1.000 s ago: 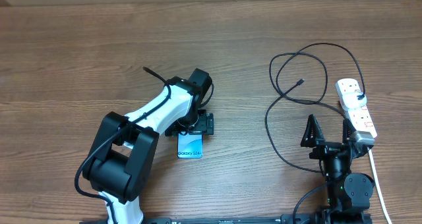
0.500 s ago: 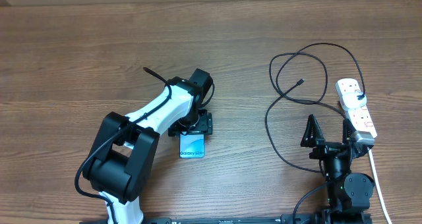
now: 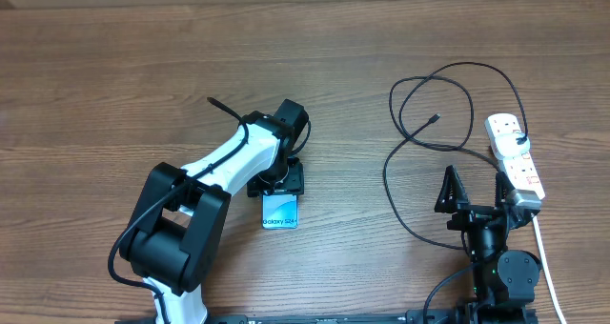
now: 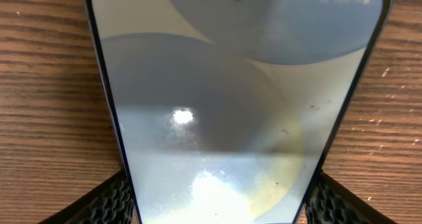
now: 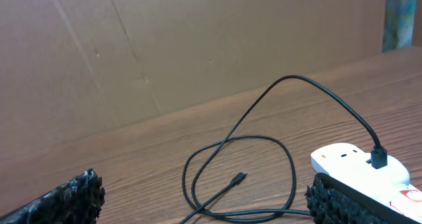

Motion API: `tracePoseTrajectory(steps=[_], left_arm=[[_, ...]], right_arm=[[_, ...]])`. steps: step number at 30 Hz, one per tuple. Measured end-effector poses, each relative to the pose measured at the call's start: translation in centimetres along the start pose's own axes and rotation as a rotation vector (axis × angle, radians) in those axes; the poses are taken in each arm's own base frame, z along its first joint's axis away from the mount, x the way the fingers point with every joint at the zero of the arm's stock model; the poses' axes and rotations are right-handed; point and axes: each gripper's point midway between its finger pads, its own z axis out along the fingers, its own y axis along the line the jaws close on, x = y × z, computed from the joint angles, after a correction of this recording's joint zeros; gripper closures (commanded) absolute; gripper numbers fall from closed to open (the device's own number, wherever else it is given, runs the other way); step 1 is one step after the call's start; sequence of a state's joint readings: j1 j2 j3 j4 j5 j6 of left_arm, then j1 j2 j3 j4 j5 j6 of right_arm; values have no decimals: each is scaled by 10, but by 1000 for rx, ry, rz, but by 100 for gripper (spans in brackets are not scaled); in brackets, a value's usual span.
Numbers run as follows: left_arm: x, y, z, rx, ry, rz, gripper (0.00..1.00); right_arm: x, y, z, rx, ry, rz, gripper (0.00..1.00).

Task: Plug charger to phone and switch on socket
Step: 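Close the left gripper on the phone's top edge, then lift the phone with the left gripper and tilt it upright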

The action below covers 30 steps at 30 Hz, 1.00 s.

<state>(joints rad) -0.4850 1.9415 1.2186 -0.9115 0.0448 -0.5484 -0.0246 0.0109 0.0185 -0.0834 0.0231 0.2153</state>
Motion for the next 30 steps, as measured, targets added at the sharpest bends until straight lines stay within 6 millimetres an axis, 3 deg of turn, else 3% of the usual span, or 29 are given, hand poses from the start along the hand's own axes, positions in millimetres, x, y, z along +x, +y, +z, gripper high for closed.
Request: tracePoseTrajectory(steps=[19, 30], left_arm=[[-4, 3, -5, -37, 10, -2, 36], [-12, -10, -30, -3, 15, -4, 36]], right_arm=[[0, 0, 0, 0, 0, 0, 0], [0, 0, 0, 0, 1, 0, 0]])
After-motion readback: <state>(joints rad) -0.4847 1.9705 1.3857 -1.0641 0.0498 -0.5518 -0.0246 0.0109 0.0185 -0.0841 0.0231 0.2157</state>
